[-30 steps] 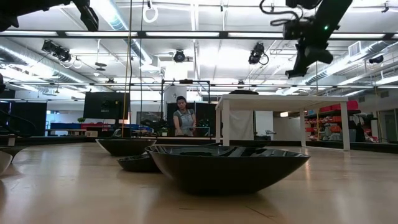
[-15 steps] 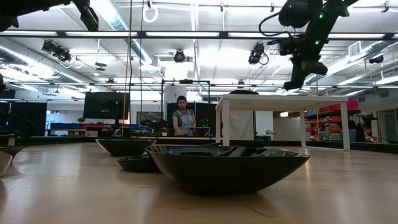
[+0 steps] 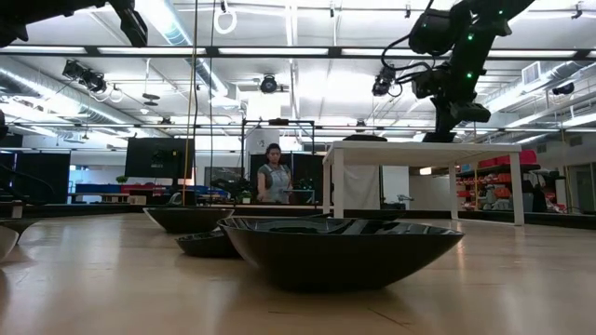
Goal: Pick & Place Mini shaped plates
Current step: Stack the square plate on top of the square plates on the shelf
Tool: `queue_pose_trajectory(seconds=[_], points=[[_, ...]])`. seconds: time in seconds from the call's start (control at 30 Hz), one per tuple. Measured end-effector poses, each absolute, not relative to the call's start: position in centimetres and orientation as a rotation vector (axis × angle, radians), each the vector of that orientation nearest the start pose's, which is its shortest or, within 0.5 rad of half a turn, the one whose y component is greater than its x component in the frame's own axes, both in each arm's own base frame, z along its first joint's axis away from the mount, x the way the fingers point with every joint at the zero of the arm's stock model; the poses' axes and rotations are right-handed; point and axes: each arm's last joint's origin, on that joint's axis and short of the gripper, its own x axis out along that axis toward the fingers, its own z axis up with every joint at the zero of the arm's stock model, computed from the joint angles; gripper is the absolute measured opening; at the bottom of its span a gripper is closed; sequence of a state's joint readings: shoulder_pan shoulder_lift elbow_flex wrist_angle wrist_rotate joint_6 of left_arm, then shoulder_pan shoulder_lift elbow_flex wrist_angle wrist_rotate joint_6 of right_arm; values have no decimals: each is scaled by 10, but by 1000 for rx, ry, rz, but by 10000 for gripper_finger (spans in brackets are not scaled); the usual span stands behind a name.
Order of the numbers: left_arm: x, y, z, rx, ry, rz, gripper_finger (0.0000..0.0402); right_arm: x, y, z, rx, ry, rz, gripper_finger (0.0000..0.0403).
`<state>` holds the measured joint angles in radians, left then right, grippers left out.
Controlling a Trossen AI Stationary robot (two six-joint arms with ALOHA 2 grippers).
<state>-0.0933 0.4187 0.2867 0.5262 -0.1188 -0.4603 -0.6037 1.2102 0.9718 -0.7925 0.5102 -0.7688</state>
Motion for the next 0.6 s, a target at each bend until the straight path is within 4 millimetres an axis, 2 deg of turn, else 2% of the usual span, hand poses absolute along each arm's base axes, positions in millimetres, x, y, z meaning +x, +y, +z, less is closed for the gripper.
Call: queue_pose_trajectory(seconds=[0.4,0.6], points=[[118,-8,275,-496,-392,-66,42,180,-138,272,-509,1375,-624,128],[118,-8,275,-496,-391,-66,42,183,-140,274,-486,1331,-693,144]])
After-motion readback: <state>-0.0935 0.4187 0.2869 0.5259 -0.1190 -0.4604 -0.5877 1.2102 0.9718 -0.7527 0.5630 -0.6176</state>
